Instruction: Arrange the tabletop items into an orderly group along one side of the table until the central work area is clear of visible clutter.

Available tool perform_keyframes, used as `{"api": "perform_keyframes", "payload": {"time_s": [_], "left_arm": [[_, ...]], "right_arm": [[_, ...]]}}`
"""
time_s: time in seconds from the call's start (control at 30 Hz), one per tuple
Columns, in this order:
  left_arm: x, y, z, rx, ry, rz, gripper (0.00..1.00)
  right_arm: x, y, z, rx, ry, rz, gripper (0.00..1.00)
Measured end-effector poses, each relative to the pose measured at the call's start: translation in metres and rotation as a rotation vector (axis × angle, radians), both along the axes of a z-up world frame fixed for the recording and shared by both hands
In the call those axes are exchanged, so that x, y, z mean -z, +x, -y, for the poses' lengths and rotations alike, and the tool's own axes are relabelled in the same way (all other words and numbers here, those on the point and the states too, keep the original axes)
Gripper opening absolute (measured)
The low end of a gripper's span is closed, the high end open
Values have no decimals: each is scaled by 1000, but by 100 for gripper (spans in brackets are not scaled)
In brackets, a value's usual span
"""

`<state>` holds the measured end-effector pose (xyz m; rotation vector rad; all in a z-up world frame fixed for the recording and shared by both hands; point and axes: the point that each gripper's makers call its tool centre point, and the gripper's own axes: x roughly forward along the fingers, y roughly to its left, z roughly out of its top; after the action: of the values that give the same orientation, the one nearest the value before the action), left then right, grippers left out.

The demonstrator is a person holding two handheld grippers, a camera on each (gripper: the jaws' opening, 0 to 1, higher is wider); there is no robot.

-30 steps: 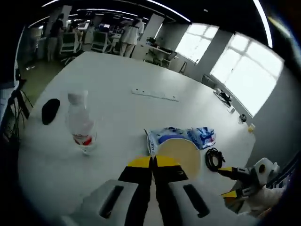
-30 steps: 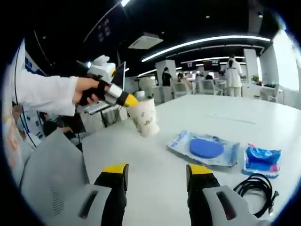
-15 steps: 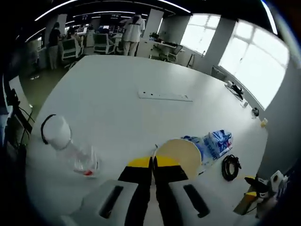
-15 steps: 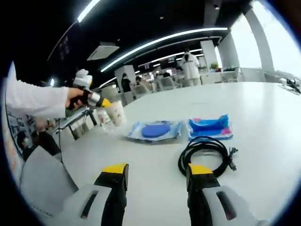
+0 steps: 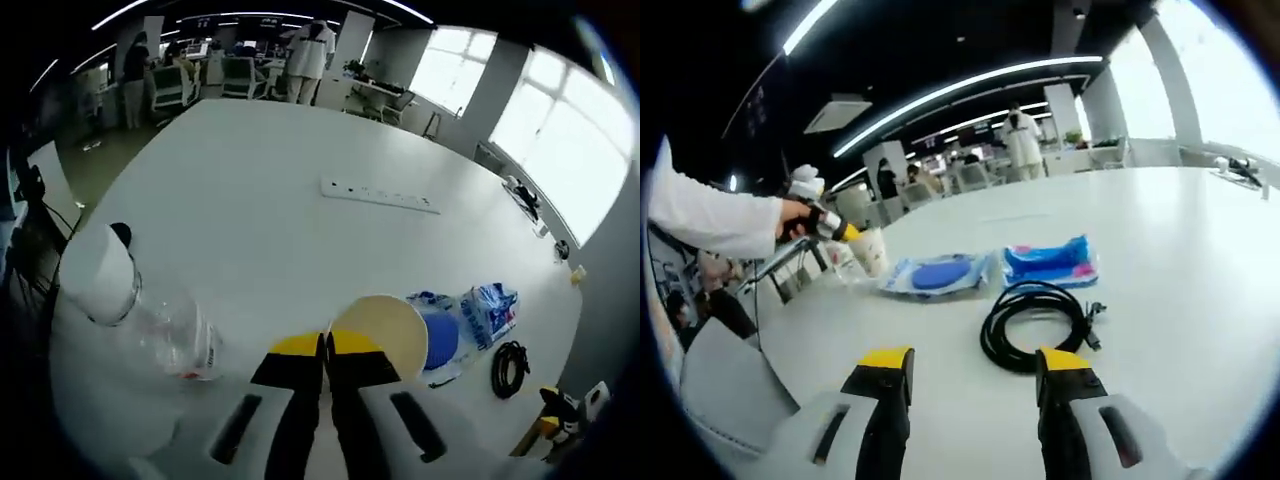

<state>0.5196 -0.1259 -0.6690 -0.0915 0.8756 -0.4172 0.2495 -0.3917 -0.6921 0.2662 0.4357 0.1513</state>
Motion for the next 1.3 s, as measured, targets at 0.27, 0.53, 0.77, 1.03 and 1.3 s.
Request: {"api": "perform_keyframes", "payload": {"time_s": [0.27, 0.53, 0.77, 1.03, 1.3], "left_arm": [[17, -1, -5, -29, -7, -22, 0], [23, -3, -5, -43, 3, -5, 0], [25, -4, -6, -26, -4, 0, 0], [15, -5, -5, 49, 16, 91, 25], [-4, -17, -10, 71, -4, 153, 37]], "right_arm": [[6, -3, 4, 14, 13, -21, 47], [12, -3, 8, 15, 19, -37, 47], [15, 0, 2, 11, 32, -40, 47], [12, 1, 2, 24, 49, -37, 47], [9, 1, 5, 26, 50, -29, 48]]}}
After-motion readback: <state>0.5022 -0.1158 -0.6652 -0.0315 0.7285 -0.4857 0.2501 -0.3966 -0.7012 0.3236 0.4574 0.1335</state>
